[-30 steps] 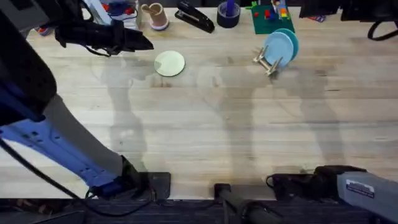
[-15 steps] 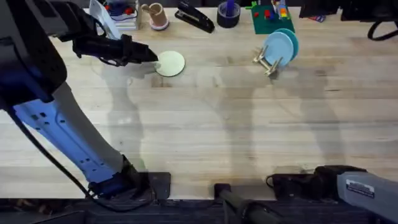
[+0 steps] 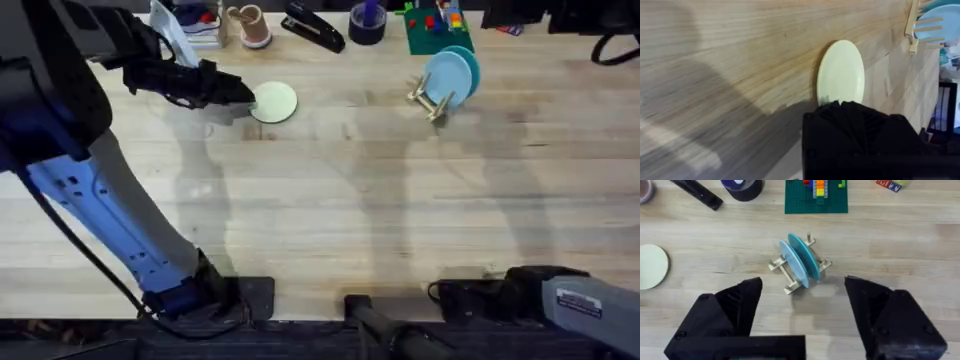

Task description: Pick up the plates from the table one by one and place each into a slot on the dish rack.

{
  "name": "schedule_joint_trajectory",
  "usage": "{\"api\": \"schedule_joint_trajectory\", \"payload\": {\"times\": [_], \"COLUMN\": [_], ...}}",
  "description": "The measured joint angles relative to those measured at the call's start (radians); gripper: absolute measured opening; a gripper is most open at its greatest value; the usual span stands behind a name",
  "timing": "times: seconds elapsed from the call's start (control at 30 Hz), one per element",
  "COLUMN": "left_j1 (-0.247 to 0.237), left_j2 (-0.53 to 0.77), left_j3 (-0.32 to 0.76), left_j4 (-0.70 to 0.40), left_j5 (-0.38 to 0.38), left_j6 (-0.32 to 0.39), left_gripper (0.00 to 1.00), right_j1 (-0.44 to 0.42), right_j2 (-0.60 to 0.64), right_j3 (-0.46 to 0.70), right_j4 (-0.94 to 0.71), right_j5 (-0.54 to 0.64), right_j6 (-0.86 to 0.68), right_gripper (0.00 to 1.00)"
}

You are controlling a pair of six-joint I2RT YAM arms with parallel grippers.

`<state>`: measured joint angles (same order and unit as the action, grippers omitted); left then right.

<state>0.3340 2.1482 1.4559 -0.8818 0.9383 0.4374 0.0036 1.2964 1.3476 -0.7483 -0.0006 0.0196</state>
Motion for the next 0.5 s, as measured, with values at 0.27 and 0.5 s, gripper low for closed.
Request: {"api": "schedule_joint_trajectory", "payload": {"times": [0.27, 0.5], "left_j1": [-0.029, -0.026], "left_j2": [0.035, 0.076], "left_j3": [0.01, 0.023], "left_j4": [0.033, 0.039], "left_j5": [-0.007, 0.058], "left_j6": [-0.025, -0.045], "left_gripper": [0.041, 0.041], "right_j1": [0.0, 0.0], "right_j2": [0.0, 0.0], "right_j3": [0.0, 0.0], "right_j4": [0.0, 0.0], "right_j5": [0.0, 0.0], "right_j6": [0.0, 0.0], "right_gripper": [0.995, 0.995]}}
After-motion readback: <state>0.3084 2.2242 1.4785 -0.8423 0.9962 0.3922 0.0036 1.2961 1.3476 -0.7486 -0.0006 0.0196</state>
